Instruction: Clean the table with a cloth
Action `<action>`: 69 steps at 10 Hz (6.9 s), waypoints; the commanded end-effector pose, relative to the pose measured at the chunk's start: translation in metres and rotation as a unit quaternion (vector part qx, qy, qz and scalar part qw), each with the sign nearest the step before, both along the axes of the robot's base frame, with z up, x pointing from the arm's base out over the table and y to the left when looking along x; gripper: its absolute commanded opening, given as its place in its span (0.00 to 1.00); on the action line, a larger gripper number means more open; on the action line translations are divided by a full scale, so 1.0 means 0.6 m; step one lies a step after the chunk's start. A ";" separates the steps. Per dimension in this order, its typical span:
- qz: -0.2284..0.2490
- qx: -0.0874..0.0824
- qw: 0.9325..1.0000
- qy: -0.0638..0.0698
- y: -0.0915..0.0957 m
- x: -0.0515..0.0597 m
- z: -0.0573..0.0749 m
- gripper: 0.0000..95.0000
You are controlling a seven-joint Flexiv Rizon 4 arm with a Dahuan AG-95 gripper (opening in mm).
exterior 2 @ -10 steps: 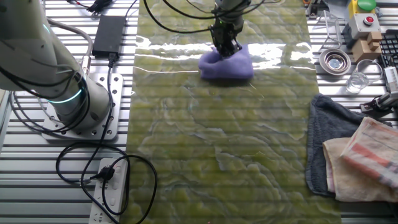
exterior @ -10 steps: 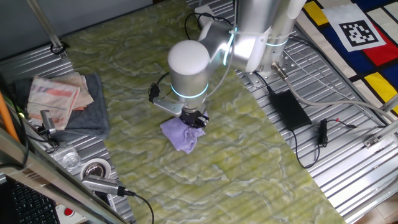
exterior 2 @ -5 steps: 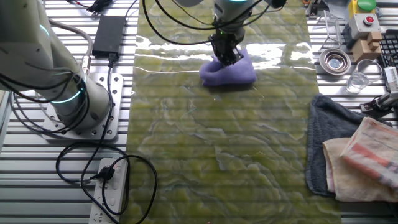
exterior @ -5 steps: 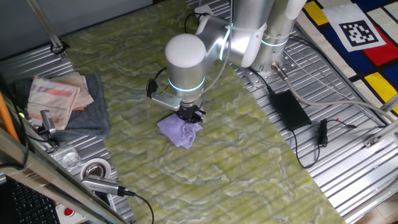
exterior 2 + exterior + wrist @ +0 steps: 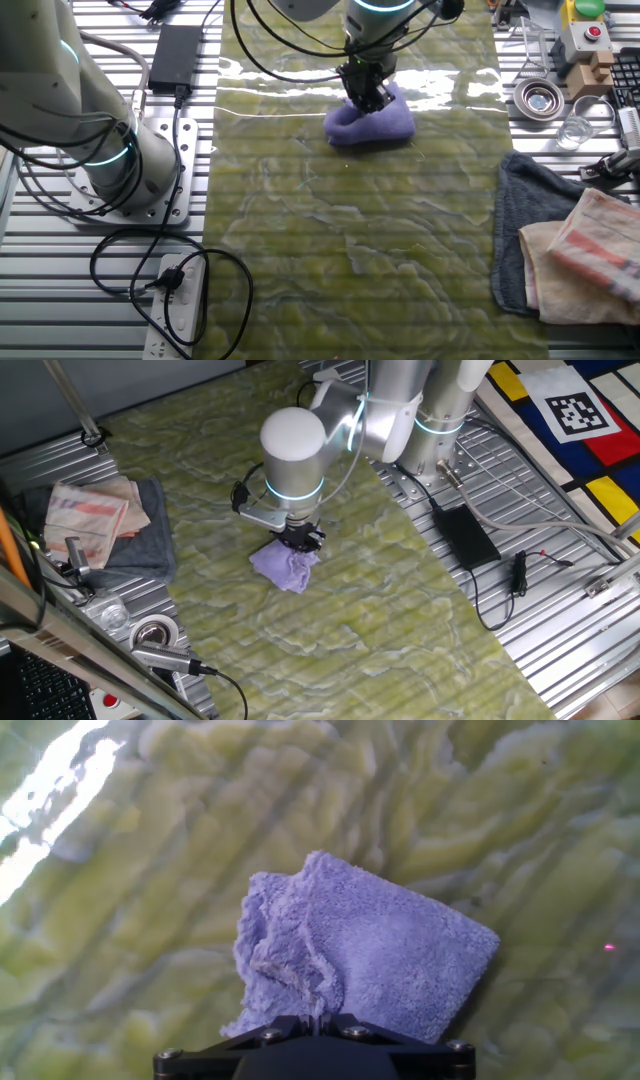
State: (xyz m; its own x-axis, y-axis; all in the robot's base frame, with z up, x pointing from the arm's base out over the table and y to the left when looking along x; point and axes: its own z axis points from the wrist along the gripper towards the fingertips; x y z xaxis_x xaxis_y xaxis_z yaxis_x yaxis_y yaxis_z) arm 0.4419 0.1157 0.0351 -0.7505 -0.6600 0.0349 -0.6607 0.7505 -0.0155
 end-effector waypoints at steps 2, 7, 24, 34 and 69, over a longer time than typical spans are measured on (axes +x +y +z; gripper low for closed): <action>-0.006 0.001 1.000 0.002 0.001 0.003 0.002 0.00; -0.044 0.017 0.999 0.015 0.008 0.005 -0.001 0.00; -0.109 0.031 0.994 0.012 -0.020 0.033 -0.016 0.00; -0.043 0.032 0.999 0.005 -0.108 0.072 -0.011 0.00; 0.020 0.021 0.998 0.059 -0.281 -0.003 0.001 0.00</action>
State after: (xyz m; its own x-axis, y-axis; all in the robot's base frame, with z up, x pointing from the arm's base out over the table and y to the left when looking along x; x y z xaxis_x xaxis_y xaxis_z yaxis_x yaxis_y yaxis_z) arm 0.4405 -0.0534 0.0356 -0.7141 -0.6941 0.0909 -0.6878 0.7198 0.0935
